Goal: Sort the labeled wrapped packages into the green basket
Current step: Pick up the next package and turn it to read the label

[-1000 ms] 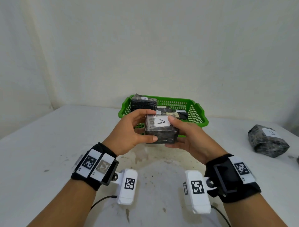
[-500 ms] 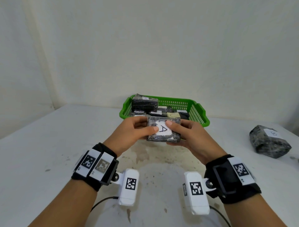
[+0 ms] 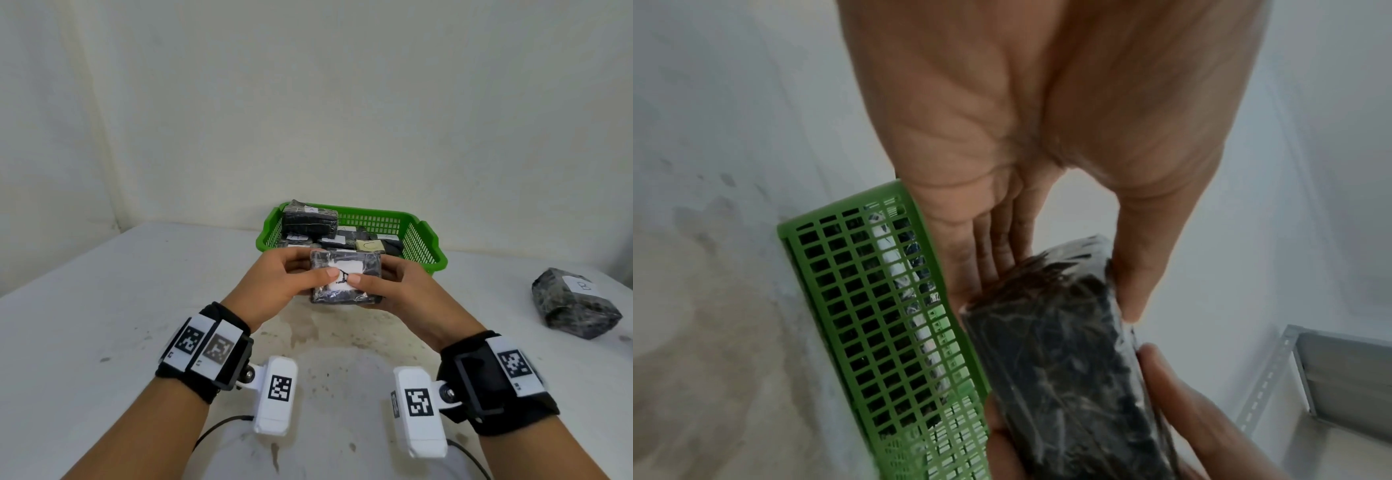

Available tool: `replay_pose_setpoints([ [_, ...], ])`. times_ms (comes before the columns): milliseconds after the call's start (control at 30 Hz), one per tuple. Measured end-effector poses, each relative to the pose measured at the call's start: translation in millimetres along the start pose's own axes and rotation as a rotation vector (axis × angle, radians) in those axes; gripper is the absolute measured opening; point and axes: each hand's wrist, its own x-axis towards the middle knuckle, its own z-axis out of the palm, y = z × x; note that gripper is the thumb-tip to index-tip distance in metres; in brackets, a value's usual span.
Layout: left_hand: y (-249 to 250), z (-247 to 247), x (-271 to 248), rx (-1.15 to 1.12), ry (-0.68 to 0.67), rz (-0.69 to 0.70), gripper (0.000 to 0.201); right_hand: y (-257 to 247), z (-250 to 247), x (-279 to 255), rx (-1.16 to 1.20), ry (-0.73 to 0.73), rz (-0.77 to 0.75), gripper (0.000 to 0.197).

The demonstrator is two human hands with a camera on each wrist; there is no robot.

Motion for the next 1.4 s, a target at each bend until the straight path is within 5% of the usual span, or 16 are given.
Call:
replay_pose_setpoints([
  [300,3,-4,-1,0.077,0.018,0.079,0.058,-3,2,-1,-0.011,0.039,-0.043,0.062],
  [567,0,0,0,0.054,0.034,0.161,0.067,-14,3,-8,0.130,-0.053,0.163,0.057],
  [700,1,1,-1,0.054,0.013,0.168,0.064,-12,2,-4,0.197,0.036,0.104,0.032],
  [1000,0,3,2,-0.003,0.038,0.062,0.032,-7,5,-1,0.161,0.127,-0.023,0.049],
  [1167,-1,3,3,-0.081,0.058,0.013,0.044,-9,5,-4,0.168,0.097,-0.079,0.068],
  [1400,0,0,1,-0.026,-0.061,0.017,0.052,-15,3,-7,0.258,0.029,-0.115,0.048],
])
